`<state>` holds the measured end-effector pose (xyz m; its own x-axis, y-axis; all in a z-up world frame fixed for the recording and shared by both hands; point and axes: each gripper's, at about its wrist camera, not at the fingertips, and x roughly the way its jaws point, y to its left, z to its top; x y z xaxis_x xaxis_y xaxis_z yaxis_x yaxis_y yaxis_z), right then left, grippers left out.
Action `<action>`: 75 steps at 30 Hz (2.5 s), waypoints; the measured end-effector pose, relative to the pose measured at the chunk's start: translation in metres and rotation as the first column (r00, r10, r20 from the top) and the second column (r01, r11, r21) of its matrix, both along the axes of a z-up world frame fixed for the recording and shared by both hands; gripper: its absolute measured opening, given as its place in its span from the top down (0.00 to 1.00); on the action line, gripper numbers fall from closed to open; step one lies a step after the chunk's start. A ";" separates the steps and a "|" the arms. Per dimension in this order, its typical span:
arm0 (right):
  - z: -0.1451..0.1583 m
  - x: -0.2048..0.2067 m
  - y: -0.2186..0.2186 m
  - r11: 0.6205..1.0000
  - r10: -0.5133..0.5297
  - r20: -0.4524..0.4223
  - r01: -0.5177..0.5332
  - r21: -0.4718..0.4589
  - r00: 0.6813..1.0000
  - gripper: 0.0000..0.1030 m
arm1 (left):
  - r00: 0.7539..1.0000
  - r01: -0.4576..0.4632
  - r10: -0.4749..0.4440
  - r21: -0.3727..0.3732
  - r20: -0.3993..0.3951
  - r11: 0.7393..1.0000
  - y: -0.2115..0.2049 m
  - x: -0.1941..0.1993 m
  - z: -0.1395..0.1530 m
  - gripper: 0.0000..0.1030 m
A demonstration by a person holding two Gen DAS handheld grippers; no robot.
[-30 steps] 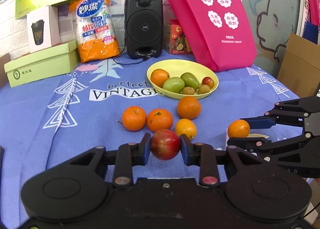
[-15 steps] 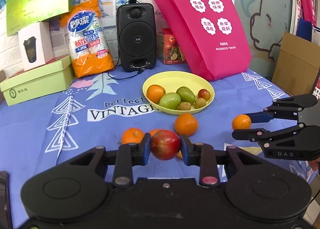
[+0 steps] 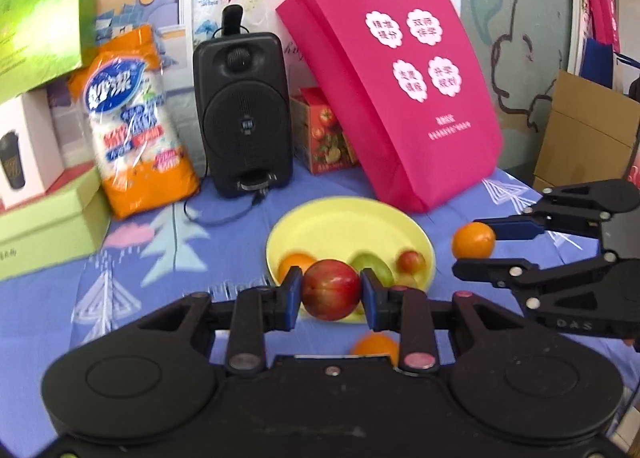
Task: Organize fruits
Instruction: 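Carry the red apple and orange onto the yellow plate and release both, then withdraw both open tools from the plate back toward the remaining oranges, then close the left tool on an orange while the right tool grasps another orange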
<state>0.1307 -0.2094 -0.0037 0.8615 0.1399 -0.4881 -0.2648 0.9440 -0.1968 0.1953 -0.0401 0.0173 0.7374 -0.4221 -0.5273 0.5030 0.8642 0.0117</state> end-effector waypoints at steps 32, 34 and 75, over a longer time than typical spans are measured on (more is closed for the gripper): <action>-0.025 0.061 -0.019 0.997 -0.017 -0.092 0.023 0.067 0.996 0.61 | 0.987 -0.149 0.147 -0.029 -0.072 0.988 0.005 0.058 -0.015 0.34; -0.020 0.052 -0.017 0.998 -0.012 -0.082 0.017 0.058 0.997 0.61 | 0.985 -0.165 0.164 -0.019 -0.047 0.986 0.015 0.046 -0.011 0.34; -0.070 -0.004 0.084 0.985 0.165 -0.219 -0.149 0.086 0.962 0.49 | 0.961 -0.255 0.259 0.054 -0.096 0.966 0.055 0.001 -0.098 0.31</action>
<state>0.1272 -0.1258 -0.0735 0.6955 0.3039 -0.6511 -0.4406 0.8962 -0.0523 0.1968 0.0153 -0.0805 0.7602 -0.2021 -0.6174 0.2646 0.9643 0.0102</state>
